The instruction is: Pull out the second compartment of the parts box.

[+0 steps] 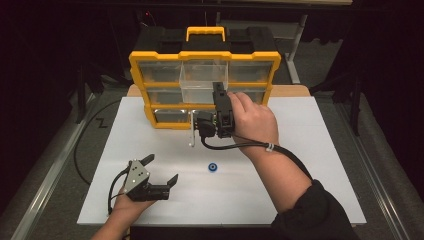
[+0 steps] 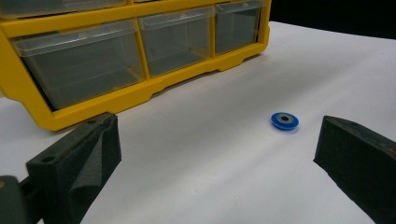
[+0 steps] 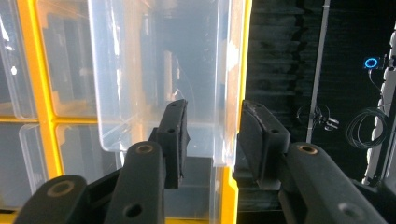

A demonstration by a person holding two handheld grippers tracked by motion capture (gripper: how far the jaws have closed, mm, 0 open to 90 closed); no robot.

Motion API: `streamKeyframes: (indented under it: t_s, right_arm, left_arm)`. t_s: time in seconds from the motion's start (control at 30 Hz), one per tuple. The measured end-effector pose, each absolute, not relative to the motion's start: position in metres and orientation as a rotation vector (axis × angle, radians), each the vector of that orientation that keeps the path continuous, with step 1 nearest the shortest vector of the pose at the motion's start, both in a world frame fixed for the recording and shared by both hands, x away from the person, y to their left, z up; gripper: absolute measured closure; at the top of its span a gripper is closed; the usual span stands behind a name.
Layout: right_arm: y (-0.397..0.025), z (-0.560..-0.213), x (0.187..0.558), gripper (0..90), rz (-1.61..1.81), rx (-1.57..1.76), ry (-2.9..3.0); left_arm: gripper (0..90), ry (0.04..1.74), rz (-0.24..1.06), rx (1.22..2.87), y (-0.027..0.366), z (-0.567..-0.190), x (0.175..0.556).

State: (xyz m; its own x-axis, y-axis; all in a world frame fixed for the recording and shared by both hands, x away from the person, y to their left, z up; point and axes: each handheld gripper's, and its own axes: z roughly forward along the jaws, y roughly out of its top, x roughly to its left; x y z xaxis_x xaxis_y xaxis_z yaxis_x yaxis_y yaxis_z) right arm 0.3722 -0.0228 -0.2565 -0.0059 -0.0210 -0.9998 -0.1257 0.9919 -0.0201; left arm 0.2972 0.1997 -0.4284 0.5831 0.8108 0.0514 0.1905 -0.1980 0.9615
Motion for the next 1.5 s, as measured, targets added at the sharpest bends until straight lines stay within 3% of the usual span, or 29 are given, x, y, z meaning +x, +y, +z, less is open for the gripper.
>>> streamKeyframes:
  t_s: [0.33,0.7,1.5]
  right_arm:
    - [-0.037,-0.260,0.364,54.5,0.081,-0.109,1.565]
    - [-0.058,-0.274,0.359,51.9,0.072,-0.089,1.583]
    - [-0.102,-0.333,0.354,45.2,0.019,-0.061,1.663]
  left_arm:
    - [1.0,0.838,0.703,1.713,0.200,-0.429,0.298]
    - [1.0,0.840,0.704,1.712,0.200,-0.429,0.298]
    - [1.0,0.841,0.704,1.704,0.201,-0.429,0.298]
